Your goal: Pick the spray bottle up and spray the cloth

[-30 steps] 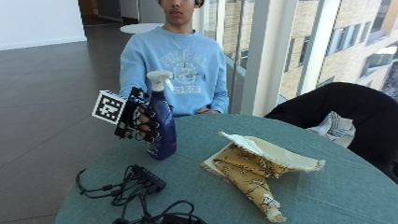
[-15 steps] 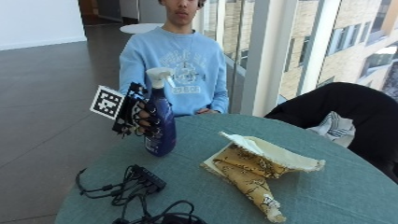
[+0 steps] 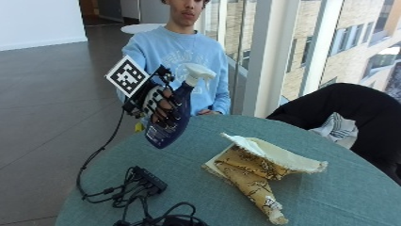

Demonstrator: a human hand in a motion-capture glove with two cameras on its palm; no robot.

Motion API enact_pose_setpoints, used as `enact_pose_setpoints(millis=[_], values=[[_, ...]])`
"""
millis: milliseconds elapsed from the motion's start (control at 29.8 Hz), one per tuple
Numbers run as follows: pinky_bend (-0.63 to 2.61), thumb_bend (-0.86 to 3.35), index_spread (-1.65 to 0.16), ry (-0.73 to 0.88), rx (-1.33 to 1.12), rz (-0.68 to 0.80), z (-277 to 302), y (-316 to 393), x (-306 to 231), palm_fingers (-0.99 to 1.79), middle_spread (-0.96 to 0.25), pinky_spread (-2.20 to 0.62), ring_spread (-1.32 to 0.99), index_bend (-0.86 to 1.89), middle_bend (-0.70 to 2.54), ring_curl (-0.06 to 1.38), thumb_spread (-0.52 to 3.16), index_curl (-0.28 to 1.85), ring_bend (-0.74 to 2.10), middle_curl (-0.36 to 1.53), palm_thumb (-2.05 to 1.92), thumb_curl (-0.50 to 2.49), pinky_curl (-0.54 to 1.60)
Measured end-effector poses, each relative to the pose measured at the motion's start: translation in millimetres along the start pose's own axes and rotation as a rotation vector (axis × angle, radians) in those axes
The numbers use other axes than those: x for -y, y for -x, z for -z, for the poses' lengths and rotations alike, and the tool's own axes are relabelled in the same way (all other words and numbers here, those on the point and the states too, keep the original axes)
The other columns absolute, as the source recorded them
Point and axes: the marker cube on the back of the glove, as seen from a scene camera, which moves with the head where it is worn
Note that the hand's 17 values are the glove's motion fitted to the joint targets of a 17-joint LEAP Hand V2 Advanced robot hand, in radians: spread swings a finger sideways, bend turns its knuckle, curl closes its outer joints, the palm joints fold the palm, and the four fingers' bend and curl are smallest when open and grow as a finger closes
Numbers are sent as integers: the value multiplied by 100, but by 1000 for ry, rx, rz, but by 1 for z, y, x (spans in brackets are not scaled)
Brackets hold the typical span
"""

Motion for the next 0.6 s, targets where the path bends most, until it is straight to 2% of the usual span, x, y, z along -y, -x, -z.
enact_pose_setpoints(millis=[235, 603], values=[[43, -2, -28, 192, -195, -39, -11, 9, 14, 97, -8, 9, -3, 6, 24, 37, 86, 16, 59, 41, 94, 55, 38], [44, -2, -28, 340, -389, -31, -11, 10, 25, 98, -7, 7, -3, 5, 25, 37, 85, 15, 60, 42, 94, 57, 38]])
